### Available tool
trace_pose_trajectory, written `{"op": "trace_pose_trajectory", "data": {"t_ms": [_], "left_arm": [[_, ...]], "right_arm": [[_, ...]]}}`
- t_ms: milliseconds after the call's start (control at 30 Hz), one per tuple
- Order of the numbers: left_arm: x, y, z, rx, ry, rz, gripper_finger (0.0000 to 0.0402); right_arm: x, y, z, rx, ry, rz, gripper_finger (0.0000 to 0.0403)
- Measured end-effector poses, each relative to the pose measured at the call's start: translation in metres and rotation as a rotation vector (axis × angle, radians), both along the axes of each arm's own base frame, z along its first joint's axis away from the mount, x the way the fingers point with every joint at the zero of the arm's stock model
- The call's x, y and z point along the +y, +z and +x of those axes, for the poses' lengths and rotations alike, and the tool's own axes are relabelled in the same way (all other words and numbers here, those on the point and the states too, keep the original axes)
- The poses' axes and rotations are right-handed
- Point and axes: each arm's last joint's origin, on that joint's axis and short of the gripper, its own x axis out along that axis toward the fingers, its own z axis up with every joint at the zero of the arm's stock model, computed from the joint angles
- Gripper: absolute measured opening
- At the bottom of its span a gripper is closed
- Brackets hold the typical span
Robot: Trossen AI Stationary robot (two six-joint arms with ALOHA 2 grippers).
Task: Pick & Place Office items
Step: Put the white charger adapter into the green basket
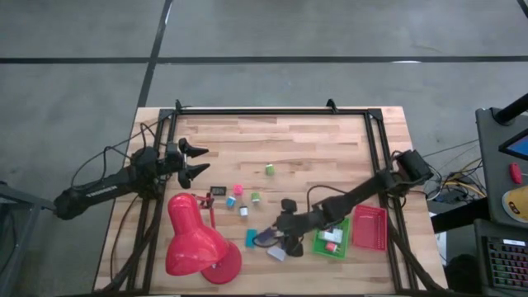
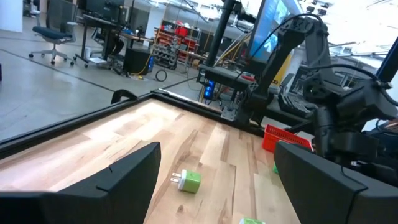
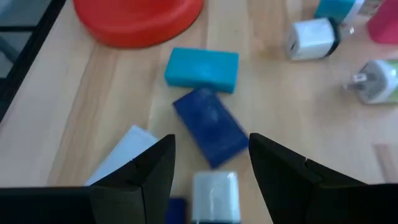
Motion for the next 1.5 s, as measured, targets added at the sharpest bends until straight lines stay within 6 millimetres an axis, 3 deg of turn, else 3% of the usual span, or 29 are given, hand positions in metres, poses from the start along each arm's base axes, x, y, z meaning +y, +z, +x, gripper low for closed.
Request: {"op": "trace_pose_trajectory", "data": {"t_ms": [167, 1500], "left_arm": [[0.0, 0.0, 0.0, 0.001, 0.001, 0.0, 0.032], [0.0, 0.0, 0.0, 0.004, 0.0, -0.001, 0.032]], "right_arm": [[0.006, -0.003, -0.003, 0.027, 0.011, -0.015, 0.0203], [-0.003, -0.018, -0.01, 0.139, -0.019, 0.025, 0.0203]]}}
